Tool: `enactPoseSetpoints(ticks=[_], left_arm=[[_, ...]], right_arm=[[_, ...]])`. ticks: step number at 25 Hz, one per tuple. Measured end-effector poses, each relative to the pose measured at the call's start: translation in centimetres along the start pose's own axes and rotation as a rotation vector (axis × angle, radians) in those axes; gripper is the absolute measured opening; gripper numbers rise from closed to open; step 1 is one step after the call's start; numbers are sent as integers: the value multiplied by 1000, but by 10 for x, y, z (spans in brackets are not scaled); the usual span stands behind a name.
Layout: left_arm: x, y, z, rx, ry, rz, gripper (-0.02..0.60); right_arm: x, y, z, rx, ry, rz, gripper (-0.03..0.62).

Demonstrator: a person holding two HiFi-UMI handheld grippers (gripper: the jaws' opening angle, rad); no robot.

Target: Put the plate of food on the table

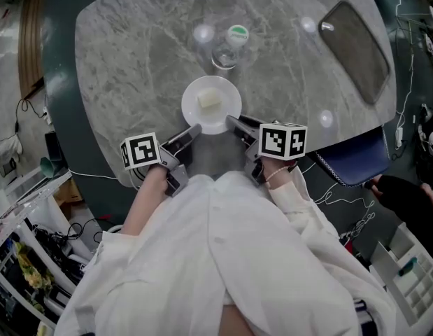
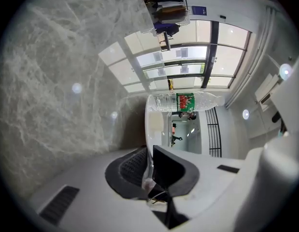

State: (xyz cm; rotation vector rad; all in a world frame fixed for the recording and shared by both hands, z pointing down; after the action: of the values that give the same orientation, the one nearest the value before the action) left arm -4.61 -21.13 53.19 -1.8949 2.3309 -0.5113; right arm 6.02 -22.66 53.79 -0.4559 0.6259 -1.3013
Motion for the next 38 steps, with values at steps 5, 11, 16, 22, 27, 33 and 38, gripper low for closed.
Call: enactPoseSetpoints(ticks=[5,11,16,22,27,33,38], left_arm=[[24,-5,-8,22,2,-15,26],[28,-4,-9,35,-37,-60,31],[28,-4,-13,54,-32,-88,35],[28,-5,-6,15,31,-81,104],[21,0,-5,14,62,-98,155],[20,10,-10,31,44,-116,163],[18,15,-14,64,3,-102,164]], right_arm=[[18,-13,7,-36,9,-18,77],[20,-13,7,-90,26,-25,84],[21,-15,5,-128,56,-35,87],[21,-14,6,-164,76,-41,92],[20,-14,7,-179,95,-39,91],[20,-13,7,-191,129,-39,117],[12,-4,9,-202,115,-18,140]])
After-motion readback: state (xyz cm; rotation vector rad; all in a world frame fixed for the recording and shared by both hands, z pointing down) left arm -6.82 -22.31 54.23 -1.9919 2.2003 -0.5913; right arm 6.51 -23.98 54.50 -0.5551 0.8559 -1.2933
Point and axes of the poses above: the fingertips, and each gripper's own axes: y backward along the fingers, z to its right, x out of its top, the point moved 2 cm from there along y, backward along the fingers, and after that the axes turned 9 degrees about -z, right-handed, at the moved point
